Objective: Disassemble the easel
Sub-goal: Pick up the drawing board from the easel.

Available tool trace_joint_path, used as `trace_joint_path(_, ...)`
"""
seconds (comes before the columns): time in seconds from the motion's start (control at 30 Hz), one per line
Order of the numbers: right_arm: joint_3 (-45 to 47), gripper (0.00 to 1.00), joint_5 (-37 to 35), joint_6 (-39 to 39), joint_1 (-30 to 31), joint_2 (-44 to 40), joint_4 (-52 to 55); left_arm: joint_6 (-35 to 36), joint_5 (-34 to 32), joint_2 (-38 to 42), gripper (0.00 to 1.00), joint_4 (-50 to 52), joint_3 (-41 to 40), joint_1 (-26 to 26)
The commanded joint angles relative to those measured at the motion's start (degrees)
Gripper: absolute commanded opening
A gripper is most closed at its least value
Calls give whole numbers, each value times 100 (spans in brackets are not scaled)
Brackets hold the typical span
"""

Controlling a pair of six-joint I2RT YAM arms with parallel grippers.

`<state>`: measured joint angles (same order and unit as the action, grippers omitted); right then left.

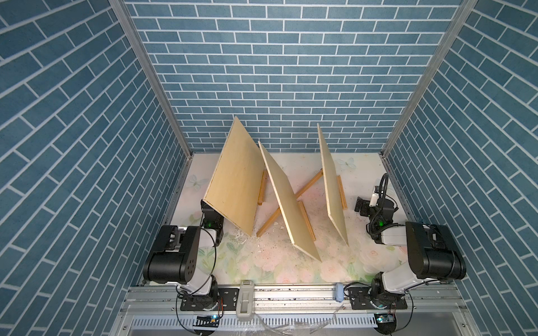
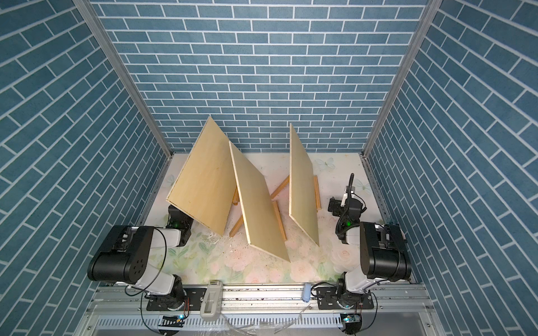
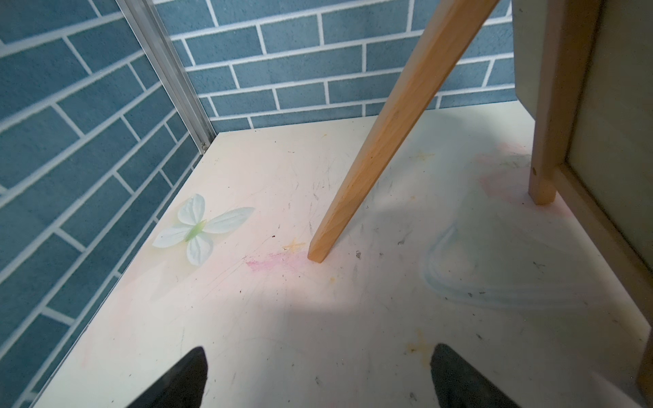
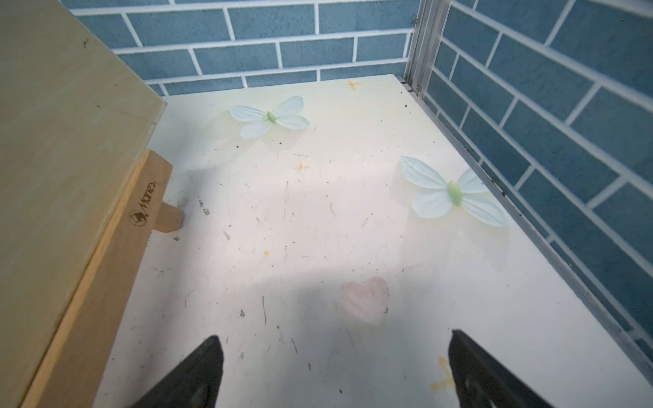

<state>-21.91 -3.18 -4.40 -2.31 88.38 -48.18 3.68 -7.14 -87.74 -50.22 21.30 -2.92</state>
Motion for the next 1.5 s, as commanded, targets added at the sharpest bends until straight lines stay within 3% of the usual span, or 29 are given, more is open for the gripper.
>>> trace_joint_path(0.0,-107,98,69,95,-15,-19,-28,29,81,19,99,68,81,27)
trace_joint_path(0.07,-94,97,85,91,-14,-22,-35,-76,-84,135,99,317,175,57)
trace_joint_path(0.2,-85,92,78,93,-13,-29,-51,-287,-302,866,99,1792,657,183)
trace_joint_path(0.37,-122,90,2,56,-19,-85,42,7,-678,1671,88,3291,878,230)
trace_joint_path(0.53,-168,85,-212,-34,-24,-181,196,-207,-1887,2725,81,4452,829,238)
trace_joint_path(0.77,-204,76,-524,-138,-24,-566,621,-597,-3027,3017,79,6613,1773,320)
trace_joint_path(0.87,-265,70,-544,-194,-24,-824,1007,-765,-3057,3009,78,7480,2355,528)
trace_joint_path(1.0,-321,68,-410,-452,-24,-1336,1715,-734,-2559,3060,74,8409,3221,890)
trace_joint_path(1.27,-793,59,-161,-884,-25,-2735,3524,-342,-2032,3072,78,9917,5137,1158)
trace_joint_path(1.47,-2041,59,381,-904,-26,-3092,5565,-659,-1202,2444,59,11486,7037,1188)
